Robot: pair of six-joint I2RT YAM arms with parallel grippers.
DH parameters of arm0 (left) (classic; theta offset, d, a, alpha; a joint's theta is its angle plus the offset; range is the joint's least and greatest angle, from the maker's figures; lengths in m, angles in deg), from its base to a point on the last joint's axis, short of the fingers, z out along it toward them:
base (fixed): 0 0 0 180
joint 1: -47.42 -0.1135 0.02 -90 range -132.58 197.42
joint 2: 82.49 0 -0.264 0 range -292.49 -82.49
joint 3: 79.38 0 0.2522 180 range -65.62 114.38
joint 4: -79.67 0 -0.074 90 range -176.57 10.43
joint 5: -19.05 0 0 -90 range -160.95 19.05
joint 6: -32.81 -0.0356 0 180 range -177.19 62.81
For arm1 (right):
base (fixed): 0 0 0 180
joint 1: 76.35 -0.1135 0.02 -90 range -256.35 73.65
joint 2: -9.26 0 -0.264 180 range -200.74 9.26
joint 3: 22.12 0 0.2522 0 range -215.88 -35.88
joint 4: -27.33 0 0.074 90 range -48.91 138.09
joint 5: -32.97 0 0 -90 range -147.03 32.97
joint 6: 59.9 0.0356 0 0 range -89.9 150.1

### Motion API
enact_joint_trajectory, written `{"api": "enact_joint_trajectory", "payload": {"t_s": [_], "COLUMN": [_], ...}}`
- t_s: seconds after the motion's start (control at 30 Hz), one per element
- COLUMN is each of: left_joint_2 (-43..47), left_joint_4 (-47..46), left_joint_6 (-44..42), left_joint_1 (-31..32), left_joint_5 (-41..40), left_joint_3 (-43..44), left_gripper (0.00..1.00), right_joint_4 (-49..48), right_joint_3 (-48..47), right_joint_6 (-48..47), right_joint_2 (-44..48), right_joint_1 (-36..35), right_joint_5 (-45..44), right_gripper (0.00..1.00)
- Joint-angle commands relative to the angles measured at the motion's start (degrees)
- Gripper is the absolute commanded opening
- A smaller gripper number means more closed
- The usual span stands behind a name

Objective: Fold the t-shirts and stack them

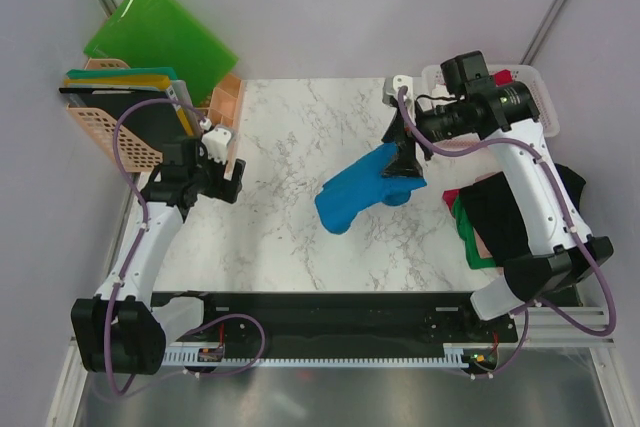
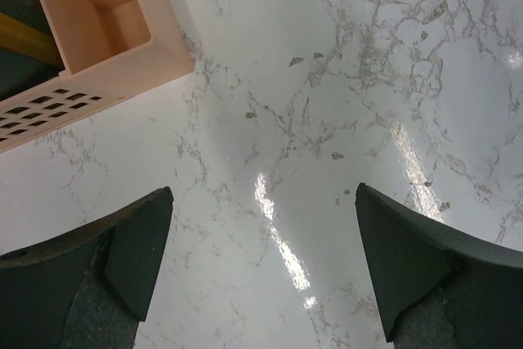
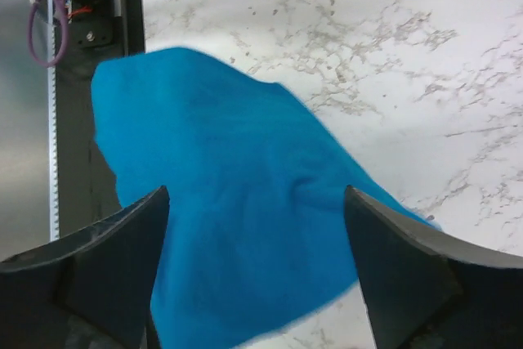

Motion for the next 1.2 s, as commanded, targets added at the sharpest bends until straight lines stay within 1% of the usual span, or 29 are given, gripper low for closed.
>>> {"api": "enact_joint_trajectory", "payload": {"t_s": [0.0, 0.07, 0.13, 0.17, 0.23, 0.27, 0.3, 0.33, 0.43, 0.5, 0.57, 0.6, 0.73, 0.8, 0.97, 1.0, 1.17], "left_joint_2": [2.04, 2.4, 2.66, 2.84, 2.75, 2.84, 2.84, 2.93, 2.75, 2.57, 1.96, 1.79, 1.52, 1.69, 1.96, 2.22, 2.84], "left_joint_4": [-1.36, -1.44, -1.44, -1.44, -1.27, -1.36, -1.36, -1.18, -1.27, -1.27, -1.27, -1.36, -1.01, -0.92, -0.83, -0.74, -0.39], "left_joint_6": [-1.53, -1.71, -1.71, -1.8, -1.71, -1.71, -1.71, -1.71, -1.54, -1.36, -1.27, -1.27, -1.1, -1.1, -1.18, -1.18, -1.18], "left_joint_1": [0.33, 0.33, 0.33, 0.33, 0.33, 0.33, 0.33, 0.33, 0.33, 0.33, 0.33, 0.33, 0.33, 0.33, 0.33, 0.33, 0.33], "left_joint_5": [0.31, 0.05, -0.13, -0.13, -0.13, 0.05, 0.22, 0.48, 1.1, 1.45, 2.07, 2.16, 2.16, 2.16, 1.54, 1.37, 0.93], "left_joint_3": [-0.88, -1.15, -1.41, -1.5, -1.42, -1.33, -1.41, -1.33, -1.33, -1.33, -1.06, -0.89, -0.19, -0.27, -0.62, -0.71, -0.62], "left_gripper": [1.0, 1.0, 1.0, 1.0, 1.0, 1.0, 1.0, 1.0, 1.0, 1.0, 1.0, 1.0, 1.0, 1.0, 1.0, 1.0, 1.0], "right_joint_4": [-14.07, -23.2, -27.01, -28.68, -28.61, -26.87, -25.81, -24.76, -23.69, -26.84, -32.27, -33.78, -38.35, -39.85, -42.05, -42.67, -45.66], "right_joint_3": [3.72, 6.81, 10.24, 11.12, 13.67, 14.9, 18.31, 20.51, 29.48, 34.83, 37.58, 39.07, 38.21, 36.89, 31.89, 31.61, 30.21], "right_joint_6": [11.01, 14.92, 18.26, 18.44, 18.01, 16.87, 15.38, 13.28, 11.68, 13.16, 16.67, 17.64, 21.87, 23.45, 26.08, 27.31, 29.78], "right_joint_2": [2.72, 6.41, 8.52, 8.88, 7.84, 7.48, 7.13, 7.04, 8.35, 8.79, 8.45, 6.62, 0.02, -2.79, -9.91, -11.93, -16.16], "right_joint_1": [-0.36, -0.54, -0.54, -0.54, -0.54, -0.45, -0.28, -0.28, -0.28, -0.28, -0.28, -0.28, -0.37, -0.37, -0.72, -0.8, -1.94], "right_joint_5": [-2.42, -5.49, -8.74, -14.33, -22.7, -28.31, -29.41, -30.11, -29.25, -27.23, -25.03, -22.59, -19.67, -18.87, -13.43, -12.9, -11.75], "right_gripper": [0.98, 0.98, 0.98, 0.98, 0.98, 0.98, 0.98, 0.95, 0.93, 0.93, 0.9, 0.89, 0.8, 0.8, 0.79, 0.78, 0.75]}}
